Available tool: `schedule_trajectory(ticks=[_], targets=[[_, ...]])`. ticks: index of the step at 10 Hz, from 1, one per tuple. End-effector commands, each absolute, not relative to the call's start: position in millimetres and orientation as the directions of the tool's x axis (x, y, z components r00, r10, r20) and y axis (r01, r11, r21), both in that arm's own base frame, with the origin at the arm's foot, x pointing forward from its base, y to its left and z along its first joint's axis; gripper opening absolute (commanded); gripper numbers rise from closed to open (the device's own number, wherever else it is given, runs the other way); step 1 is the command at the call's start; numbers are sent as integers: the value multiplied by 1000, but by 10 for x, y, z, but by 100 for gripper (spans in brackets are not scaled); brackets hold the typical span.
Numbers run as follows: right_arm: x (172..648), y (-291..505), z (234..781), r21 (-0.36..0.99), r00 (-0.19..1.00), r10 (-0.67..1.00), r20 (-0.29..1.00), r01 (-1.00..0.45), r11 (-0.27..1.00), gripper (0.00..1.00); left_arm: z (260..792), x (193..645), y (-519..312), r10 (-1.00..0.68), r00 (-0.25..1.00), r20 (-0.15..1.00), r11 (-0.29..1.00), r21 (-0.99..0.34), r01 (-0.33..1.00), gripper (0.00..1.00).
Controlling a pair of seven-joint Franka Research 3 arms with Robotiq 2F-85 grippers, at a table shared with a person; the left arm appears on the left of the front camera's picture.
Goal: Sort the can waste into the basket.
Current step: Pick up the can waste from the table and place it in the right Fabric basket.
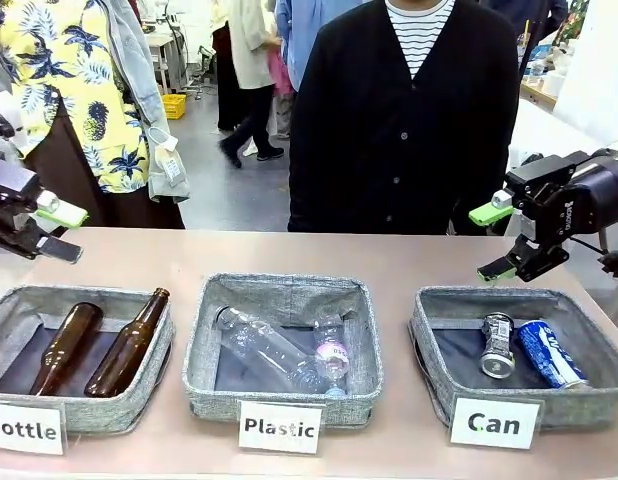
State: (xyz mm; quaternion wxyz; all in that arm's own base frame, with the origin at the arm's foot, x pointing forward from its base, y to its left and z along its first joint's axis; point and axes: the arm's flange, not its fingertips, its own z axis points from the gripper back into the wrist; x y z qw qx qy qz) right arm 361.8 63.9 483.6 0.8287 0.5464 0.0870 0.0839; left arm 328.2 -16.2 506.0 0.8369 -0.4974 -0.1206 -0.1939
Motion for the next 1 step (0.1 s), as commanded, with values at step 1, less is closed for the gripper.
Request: schedule_trajectory(ticks=[1], targets=[[3613,655,4851,922,970,241,-42,-56,383,100,5060,3270,-122,-209,897,390,423,-791,442,100]])
